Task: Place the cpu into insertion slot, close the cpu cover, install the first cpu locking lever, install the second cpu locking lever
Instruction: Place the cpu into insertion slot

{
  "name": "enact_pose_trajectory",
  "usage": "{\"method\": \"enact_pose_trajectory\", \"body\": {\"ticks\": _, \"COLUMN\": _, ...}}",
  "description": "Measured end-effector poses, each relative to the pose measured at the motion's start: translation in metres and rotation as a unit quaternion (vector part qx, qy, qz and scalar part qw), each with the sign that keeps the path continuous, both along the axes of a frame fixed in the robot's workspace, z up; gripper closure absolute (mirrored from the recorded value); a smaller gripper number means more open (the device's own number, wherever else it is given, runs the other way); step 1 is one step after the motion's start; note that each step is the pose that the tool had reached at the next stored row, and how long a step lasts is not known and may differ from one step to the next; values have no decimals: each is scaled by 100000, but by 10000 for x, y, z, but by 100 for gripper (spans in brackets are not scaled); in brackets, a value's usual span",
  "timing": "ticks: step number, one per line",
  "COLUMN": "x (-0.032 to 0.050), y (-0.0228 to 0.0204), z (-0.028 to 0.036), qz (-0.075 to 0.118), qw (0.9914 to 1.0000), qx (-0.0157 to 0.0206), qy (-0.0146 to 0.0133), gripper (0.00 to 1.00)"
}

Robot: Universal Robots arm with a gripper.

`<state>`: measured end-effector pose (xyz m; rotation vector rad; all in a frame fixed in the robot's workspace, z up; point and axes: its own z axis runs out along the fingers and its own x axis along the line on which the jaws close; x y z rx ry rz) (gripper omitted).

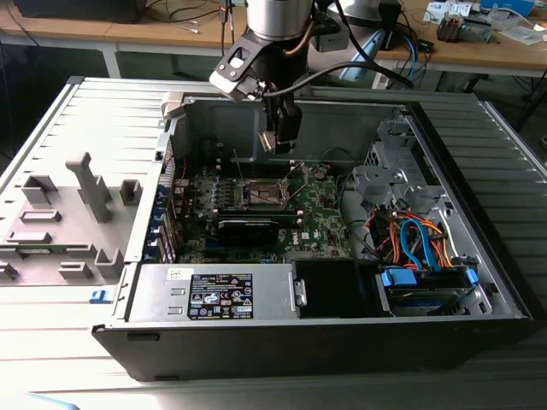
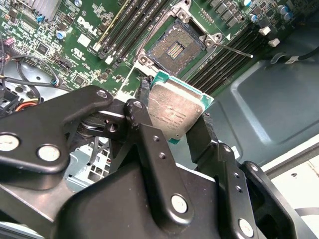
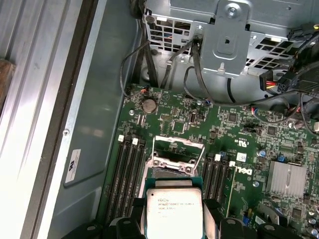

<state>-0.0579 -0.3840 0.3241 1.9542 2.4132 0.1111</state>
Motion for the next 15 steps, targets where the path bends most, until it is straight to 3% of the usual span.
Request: {"method": "enact_pose_trajectory", "body": {"ticks": 15, "x": 0, "y": 0, "z": -2, "qz": -1004, "qw": 99995, "qx": -2, "qy": 0, "gripper": 45}}
